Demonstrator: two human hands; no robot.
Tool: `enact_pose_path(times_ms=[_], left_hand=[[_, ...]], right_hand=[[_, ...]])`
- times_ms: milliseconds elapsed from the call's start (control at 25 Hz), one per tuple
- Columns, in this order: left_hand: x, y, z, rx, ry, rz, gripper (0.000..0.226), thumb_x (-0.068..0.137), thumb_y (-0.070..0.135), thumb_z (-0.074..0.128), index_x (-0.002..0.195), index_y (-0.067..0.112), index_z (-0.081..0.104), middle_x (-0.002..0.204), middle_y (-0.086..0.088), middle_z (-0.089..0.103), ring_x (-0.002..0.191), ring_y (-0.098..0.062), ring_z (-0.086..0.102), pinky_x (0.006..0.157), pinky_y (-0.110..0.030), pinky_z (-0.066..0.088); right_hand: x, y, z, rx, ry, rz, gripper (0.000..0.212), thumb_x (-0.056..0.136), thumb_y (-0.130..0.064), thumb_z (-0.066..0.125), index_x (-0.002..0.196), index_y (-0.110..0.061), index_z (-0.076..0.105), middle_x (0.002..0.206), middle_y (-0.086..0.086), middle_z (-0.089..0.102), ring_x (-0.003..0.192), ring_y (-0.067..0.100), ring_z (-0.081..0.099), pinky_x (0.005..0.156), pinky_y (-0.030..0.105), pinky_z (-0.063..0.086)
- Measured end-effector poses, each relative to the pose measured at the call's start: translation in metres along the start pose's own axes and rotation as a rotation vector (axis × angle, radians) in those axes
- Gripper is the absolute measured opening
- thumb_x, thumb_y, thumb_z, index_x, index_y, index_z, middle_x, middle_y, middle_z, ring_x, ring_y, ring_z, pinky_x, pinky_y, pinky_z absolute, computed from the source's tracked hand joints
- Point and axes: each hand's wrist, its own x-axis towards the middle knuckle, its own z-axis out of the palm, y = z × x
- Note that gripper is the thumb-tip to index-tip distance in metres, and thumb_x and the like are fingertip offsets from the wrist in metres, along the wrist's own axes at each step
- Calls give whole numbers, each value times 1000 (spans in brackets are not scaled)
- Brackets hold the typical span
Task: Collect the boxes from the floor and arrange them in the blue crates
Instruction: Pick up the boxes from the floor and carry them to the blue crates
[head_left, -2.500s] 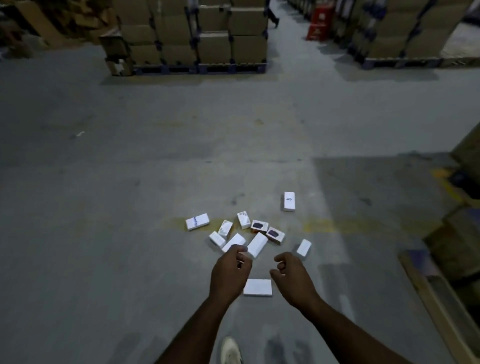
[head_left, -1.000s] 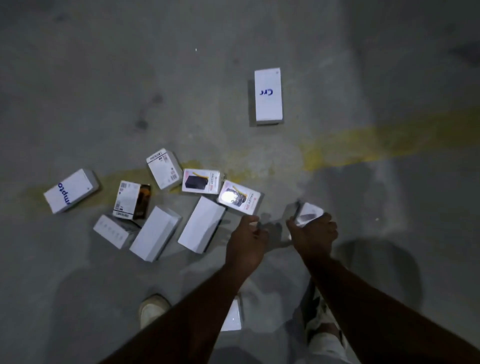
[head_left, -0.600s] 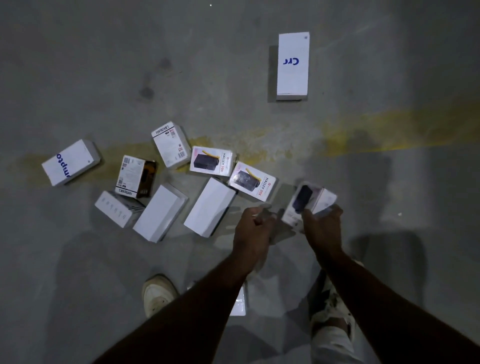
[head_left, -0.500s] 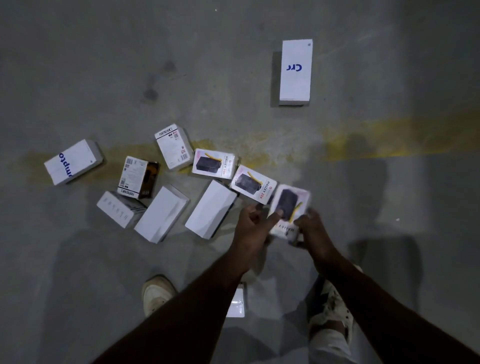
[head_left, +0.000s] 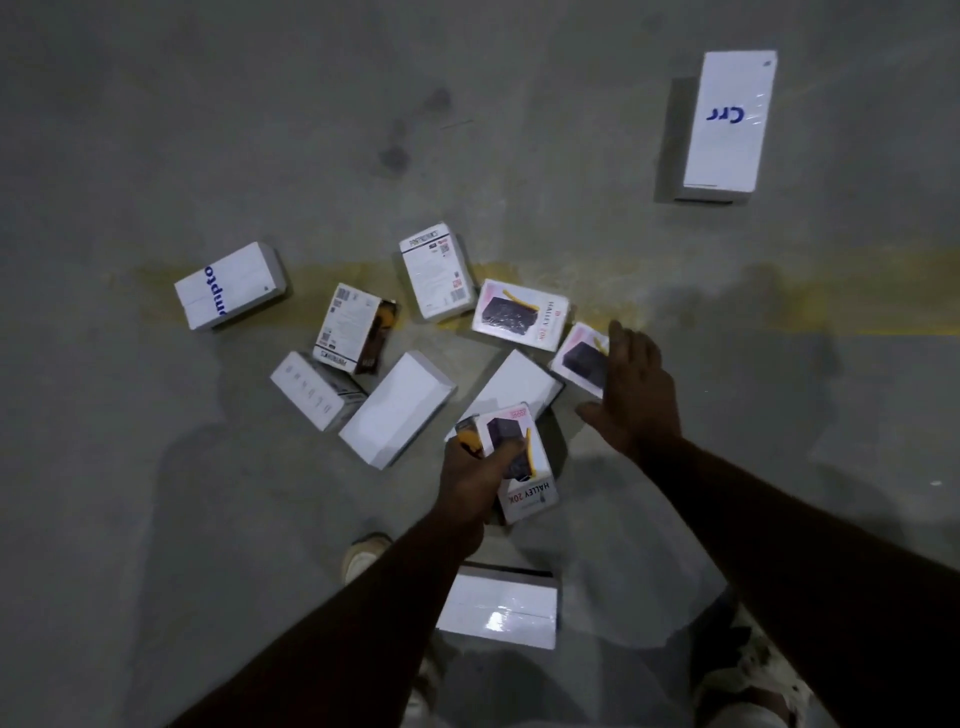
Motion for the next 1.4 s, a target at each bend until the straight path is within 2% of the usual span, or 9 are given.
enact_pose_path(times_ms=[120,280,360,480,560,720,960,1240,1400], left_hand=[[4,-6,-21,5,-4,49,15,91,14,69,105,12,72,85,-6,75,70,-21,70,45,-22,49],[-28,11,-33,-53,11,-1,14,90,12,69,103,16,71,86,-5,76,66,-18,72,44,-24,49],[-60,26,-42,-117,8,4,16,88,13,72,104,16,72,91,-7,78,73,-21,75,50,-27,53],[-123,60,-64,-224,-28,60,37,82,31,80,111,9,74,101,-16,77,93,-39,73,69,-39,58],[-175,90,-85,-249,-54,90,54,74,48,84,109,9,74,104,-21,75,101,-47,68,77,-48,55],[-309,161,-143,-288,-139,154,58,79,53,76,120,12,70,115,-18,73,105,-39,68,83,-45,56],[-501,211,-223,-519,-195,265,54,86,53,62,123,14,69,110,-13,74,88,-26,73,81,-38,58],[-702,132,-270,-1022,-37,343,62,92,68,42,122,24,73,118,-10,72,101,-28,71,89,-43,52],[-778,49,-292,-1249,100,404,73,89,78,35,117,24,76,116,-10,73,95,-28,73,79,-40,54]], right_hand=[[2,-7,24,-24,-31,169,107,68,-34,84,151,-7,23,139,17,42,129,38,41,92,52,50],[-54,-24,-6,710,35,514,70,71,-59,79,117,-9,58,113,17,66,98,30,67,83,47,58],[-94,-54,-50,1166,-140,516,41,87,-34,73,117,-9,60,113,20,69,90,25,70,76,42,60],[-149,-107,-135,1457,-510,356,52,93,-30,64,137,-5,50,132,25,60,115,40,62,94,56,52],[-176,-137,-193,1467,-582,273,51,99,-41,53,139,-9,51,137,21,58,127,41,55,105,62,43],[-231,-221,-324,1463,-685,237,58,96,-57,32,132,-23,61,124,8,69,110,25,68,84,39,56],[-323,-318,-456,1446,-896,5,81,69,-61,80,135,-16,62,134,13,63,118,28,64,107,48,42],[-464,-394,-529,1319,-1394,-92,84,72,-53,82,143,-18,53,149,12,50,140,33,43,120,58,21],[-554,-434,-512,1099,-1594,-49,75,82,-63,64,141,-18,55,147,14,52,135,39,47,108,62,37]])
